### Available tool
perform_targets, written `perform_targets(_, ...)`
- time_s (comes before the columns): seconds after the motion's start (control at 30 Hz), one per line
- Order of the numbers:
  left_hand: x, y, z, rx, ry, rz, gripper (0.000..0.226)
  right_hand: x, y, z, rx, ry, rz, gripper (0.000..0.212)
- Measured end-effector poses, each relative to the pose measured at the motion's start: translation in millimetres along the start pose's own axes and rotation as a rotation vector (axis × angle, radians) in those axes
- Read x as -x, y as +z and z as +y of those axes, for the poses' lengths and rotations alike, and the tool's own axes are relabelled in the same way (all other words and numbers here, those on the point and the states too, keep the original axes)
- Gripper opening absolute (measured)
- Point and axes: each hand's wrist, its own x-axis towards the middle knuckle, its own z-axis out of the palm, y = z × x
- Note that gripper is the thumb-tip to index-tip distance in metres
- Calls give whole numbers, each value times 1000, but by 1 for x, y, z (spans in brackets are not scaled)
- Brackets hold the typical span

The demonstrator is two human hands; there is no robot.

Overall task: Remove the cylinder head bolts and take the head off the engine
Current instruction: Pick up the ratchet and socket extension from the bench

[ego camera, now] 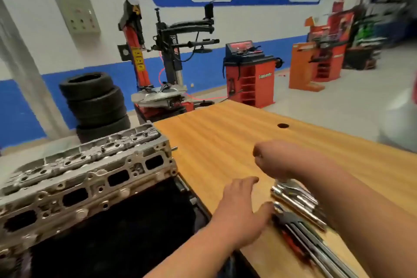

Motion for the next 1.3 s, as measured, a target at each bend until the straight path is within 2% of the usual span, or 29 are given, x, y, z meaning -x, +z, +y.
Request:
perform_targets(0.03,-1,16,9,-71,17,-126,69,10,6,22,22,60,-42,38)
perform_targets(0.1,-1,51,21,-233,95,-273,75,17,35,73,-20,198,-122,54)
perform_targets(0.17,1,73,24,-297,110,-303,75,30,67,105,-163,291,-197,68)
perform_targets(0.23,-5,82,16,-303,63,-248,78,29,100,114,-197,301,-203,71)
perform_targets(0.4,-28,72,-13,-383,23,-85,76,2,127,81,-91,219,-4,60)
perform_targets(0.6,-60,35,-67,-381,-47,-17,84,-61,129,34,-223,249,-3,56)
perform_targets(0.7,-76,21,-89,-373,-84,-14,84,-100,124,24,-366,292,2,43)
perform_targets(0.8,-96,10,-100,-393,-109,-34,75,-124,116,23,-630,363,42,33)
perform_targets(0.9,-110,8,-106,-364,-99,-4,74,-129,120,21,-870,329,137,27)
perform_targets(0.97,-112,10,-109,-311,-83,52,79,-130,124,19,-811,212,178,22)
perform_targets(1.03,-111,12,-109,-284,-55,89,80,-128,123,20,-586,75,163,21)
perform_targets(1.1,-107,11,-108,-283,-9,110,74,-124,118,22,-347,3,72,33)
perform_targets(1.2,-99,8,-103,-263,84,107,61,-116,109,25,-226,64,-59,55)
perform_targets(1.3,-91,8,-99,-216,135,97,60,-112,112,19,-148,106,-71,51)
